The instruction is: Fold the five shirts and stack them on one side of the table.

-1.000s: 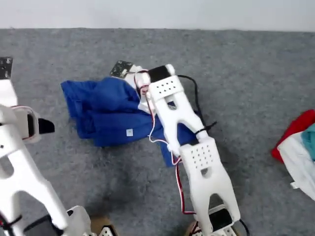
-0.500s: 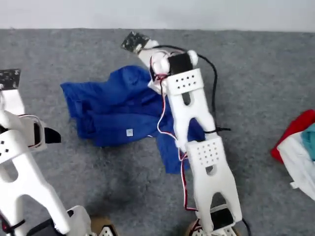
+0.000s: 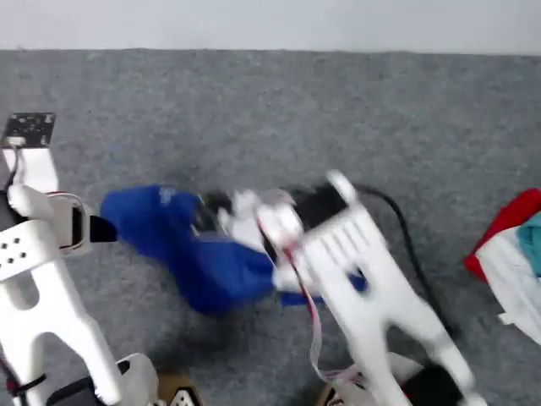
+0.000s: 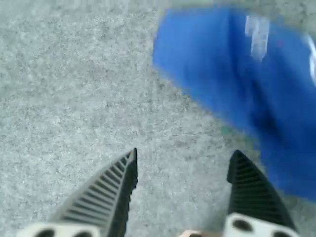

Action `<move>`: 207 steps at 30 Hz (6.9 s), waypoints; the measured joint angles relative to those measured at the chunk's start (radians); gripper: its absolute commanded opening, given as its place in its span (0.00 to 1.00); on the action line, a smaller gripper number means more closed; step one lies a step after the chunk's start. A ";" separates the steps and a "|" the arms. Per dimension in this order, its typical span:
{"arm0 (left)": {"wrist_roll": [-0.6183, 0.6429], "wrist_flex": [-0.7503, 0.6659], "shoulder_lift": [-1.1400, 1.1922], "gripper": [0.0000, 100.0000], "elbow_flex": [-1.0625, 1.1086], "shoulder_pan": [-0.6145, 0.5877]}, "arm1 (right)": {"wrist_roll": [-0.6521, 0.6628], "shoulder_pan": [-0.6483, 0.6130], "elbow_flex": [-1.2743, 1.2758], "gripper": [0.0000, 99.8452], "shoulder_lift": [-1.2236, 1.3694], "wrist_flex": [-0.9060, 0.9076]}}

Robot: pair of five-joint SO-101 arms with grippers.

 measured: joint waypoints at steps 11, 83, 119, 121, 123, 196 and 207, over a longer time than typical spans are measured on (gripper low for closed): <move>-0.003 -0.003 0.000 0.28 0.043 0.097 | -0.003 0.241 0.121 0.03 -0.695 0.000; -0.118 0.012 1.169 0.01 -0.575 0.489 | -0.089 0.848 0.621 0.22 -0.865 -0.486; 0.493 0.005 1.132 0.29 -1.083 0.247 | -0.227 0.786 0.463 0.32 -0.328 -0.539; 0.486 0.005 1.120 0.29 -1.031 0.264 | -0.284 0.738 0.298 0.32 -0.133 -0.437; 0.480 0.005 1.103 0.29 -0.984 0.285 | -0.311 0.678 0.129 0.32 0.083 -0.285; 0.477 0.008 1.079 0.29 -0.812 0.331 | -0.278 0.526 -0.474 0.01 1.025 -0.011; 0.477 0.008 1.079 0.29 -0.806 0.331 | -0.272 0.721 -1.017 0.01 0.982 -0.012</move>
